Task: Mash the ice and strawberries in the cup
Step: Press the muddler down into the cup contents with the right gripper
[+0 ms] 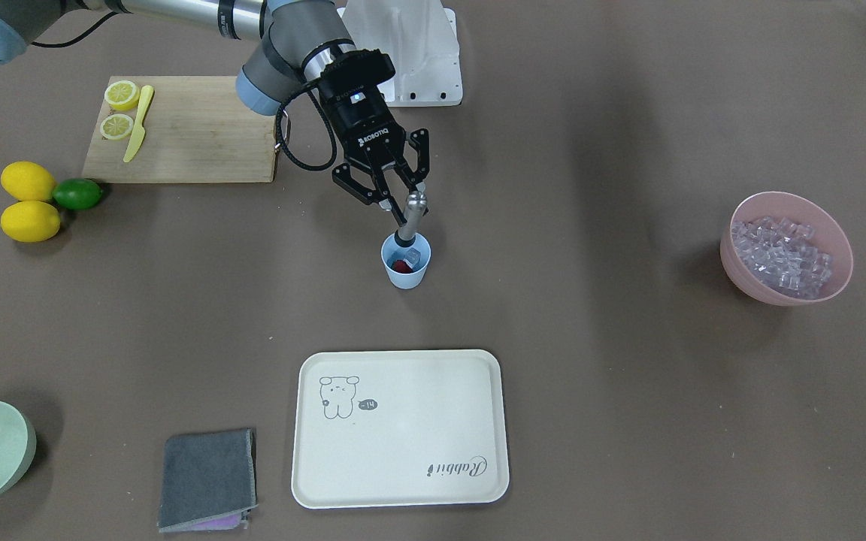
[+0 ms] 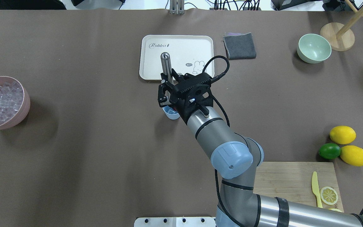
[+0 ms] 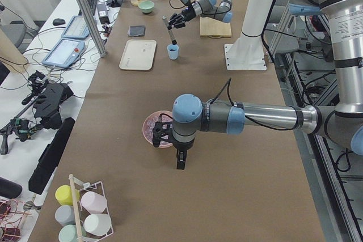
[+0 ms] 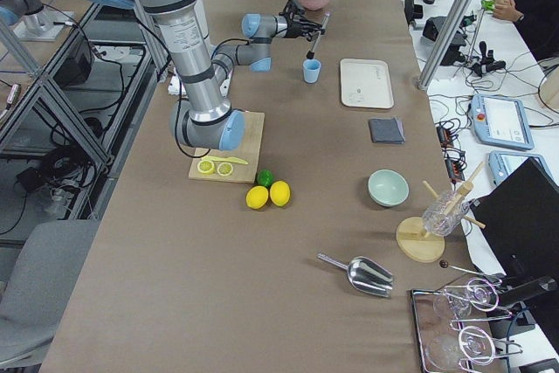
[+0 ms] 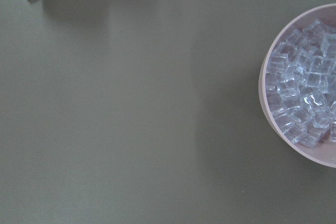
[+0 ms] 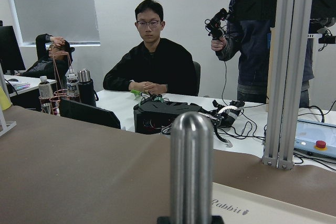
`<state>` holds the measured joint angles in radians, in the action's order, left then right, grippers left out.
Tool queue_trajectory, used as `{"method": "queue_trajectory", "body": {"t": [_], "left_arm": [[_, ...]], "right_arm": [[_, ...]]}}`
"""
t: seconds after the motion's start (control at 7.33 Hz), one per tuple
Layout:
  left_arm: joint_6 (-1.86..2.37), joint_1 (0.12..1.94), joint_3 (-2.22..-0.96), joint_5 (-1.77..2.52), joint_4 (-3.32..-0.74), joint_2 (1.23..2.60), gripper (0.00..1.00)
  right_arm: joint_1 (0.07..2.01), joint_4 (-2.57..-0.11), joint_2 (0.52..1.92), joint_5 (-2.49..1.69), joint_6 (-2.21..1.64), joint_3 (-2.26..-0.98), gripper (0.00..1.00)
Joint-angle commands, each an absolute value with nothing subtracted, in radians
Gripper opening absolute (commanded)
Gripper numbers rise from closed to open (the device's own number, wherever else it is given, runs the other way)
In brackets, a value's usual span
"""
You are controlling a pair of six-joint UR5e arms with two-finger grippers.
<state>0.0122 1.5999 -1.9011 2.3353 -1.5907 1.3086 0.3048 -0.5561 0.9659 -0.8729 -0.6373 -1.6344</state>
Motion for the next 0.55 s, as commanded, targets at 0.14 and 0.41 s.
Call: {"method": "queue_trajectory", "body": {"t": [0.14,0.41], "left_arm": [[0.012,1.6,-1.901,2.336,-1.591,1.307,0.98],[0.012,1.6,-1.904,2.336,-1.594,1.296,0.98]], "right_arm": [[0.305,-0.551,0.957,-0.876,-0.64,-1.58,0.0],[0.304,-0.551,0.94,-0.877,-0.641,-1.525,0.0]]}}
